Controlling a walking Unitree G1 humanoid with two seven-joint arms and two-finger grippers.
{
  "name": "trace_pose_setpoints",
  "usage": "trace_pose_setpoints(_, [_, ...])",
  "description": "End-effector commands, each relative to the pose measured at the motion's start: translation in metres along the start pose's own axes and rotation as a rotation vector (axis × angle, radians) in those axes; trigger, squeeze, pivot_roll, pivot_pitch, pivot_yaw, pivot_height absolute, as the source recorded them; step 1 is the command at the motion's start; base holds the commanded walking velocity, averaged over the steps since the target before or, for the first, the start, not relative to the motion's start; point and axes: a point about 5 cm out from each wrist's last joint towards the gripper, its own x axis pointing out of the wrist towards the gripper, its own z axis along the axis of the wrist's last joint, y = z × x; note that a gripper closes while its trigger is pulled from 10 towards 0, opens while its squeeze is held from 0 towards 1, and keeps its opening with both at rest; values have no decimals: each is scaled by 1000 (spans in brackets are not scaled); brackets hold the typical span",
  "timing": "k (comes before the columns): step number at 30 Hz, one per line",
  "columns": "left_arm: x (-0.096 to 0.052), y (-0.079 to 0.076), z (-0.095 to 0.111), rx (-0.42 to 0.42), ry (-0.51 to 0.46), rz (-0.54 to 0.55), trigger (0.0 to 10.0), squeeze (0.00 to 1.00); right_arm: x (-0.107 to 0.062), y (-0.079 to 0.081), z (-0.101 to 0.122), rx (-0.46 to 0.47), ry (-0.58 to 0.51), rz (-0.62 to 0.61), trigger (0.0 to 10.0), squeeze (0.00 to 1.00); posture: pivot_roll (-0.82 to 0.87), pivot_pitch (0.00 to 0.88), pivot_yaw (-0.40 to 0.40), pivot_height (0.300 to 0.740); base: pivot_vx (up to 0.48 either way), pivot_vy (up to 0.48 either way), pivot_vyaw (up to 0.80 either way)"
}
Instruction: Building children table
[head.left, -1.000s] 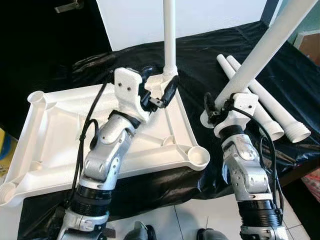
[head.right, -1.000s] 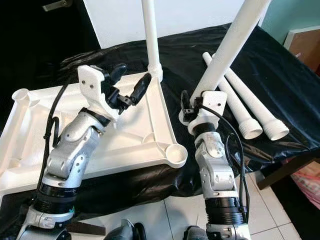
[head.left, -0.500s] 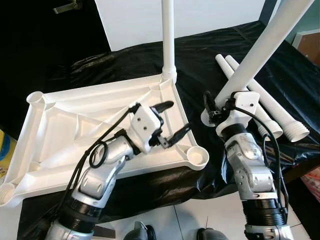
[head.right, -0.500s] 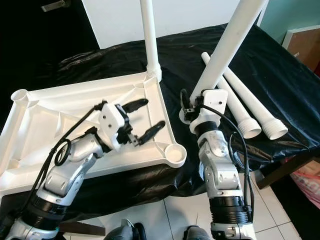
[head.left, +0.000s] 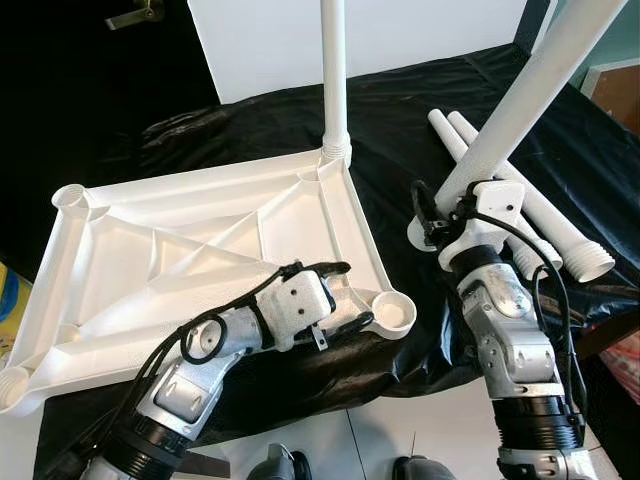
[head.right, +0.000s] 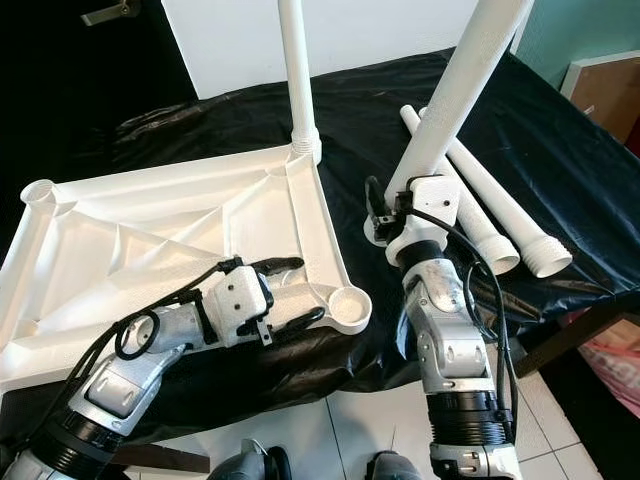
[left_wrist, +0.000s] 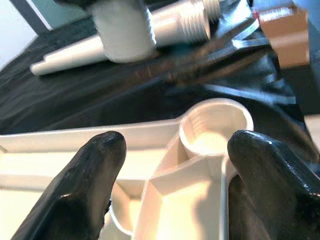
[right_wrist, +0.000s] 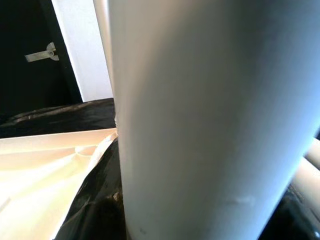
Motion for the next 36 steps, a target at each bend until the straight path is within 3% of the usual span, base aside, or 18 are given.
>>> trace_pose_setpoints(1, [-1, -3, -9, 23, 49, 0, 10000, 0, -2, 1, 1, 6, -6, 12, 10000, 0, -91, 125, 45, 740, 0, 0, 0])
trace_pose_setpoints(4, [0, -5, -13, 36, 74, -7, 10000, 0, -2, 0, 0, 2, -1, 13, 10000, 0, -91, 125, 45, 740, 0, 0, 0])
trace_pose_setpoints(7, [3, -4, -29, 95, 158, 15, 10000, 0, -1, 2, 2, 3, -9, 29, 10000, 0, -101, 106, 49, 740, 0, 0, 0])
trace_pose_setpoints(12, [5, 1, -37, 100, 201, 57, 10000, 0, 0, 2, 3, 6, -15, 23, 10000, 0, -103, 102, 53, 740, 0, 0, 0])
trace_pose_setpoints(13, [7, 7, -40, 146, 213, 77, 10000, 0, 0, 2, 3, 8, -17, 20, 10000, 0, -101, 92, 59, 740, 0, 0, 0])
trace_pose_setpoints(16, [11, 16, -42, 182, 227, 119, 10000, 0, 1, 3, 2, 13, -18, 18, 10000, 0, -102, 88, 60, 740, 0, 0, 0])
trace_pose_setpoints(20, [16, 24, -43, 196, 243, 160, 10000, 0, 0, 6, 1, 19, -15, 26, 10000, 0, -103, 86, 66, 740, 0, 0, 0])
trace_pose_setpoints(28, [27, 35, -38, 182, 208, 213, 10000, 0, -7, 17, -8, 22, 27, 86, 10000, 0, -107, 86, 81, 740, 0, 0, 0])
trace_pose_setpoints(31, [28, 34, -31, 111, 148, 201, 10000, 0, -12, 20, -12, 22, 43, 105, 10000, 0, -103, 93, 81, 740, 0, 0, 0])
trace_pose_setpoints(34, [27, 23, -17, 0, 23, 136, 10000, 0, -19, 25, -17, 21, 63, 138, 10000, 0, -97, 99, 80, 740, 0, 0, 0])
trace_pose_setpoints(36, [27, 23, -17, 0, 23, 136, 10000, 0, -19, 25, -17, 21, 63, 138, 10000, 0, -97, 99, 80, 740, 0, 0, 0])
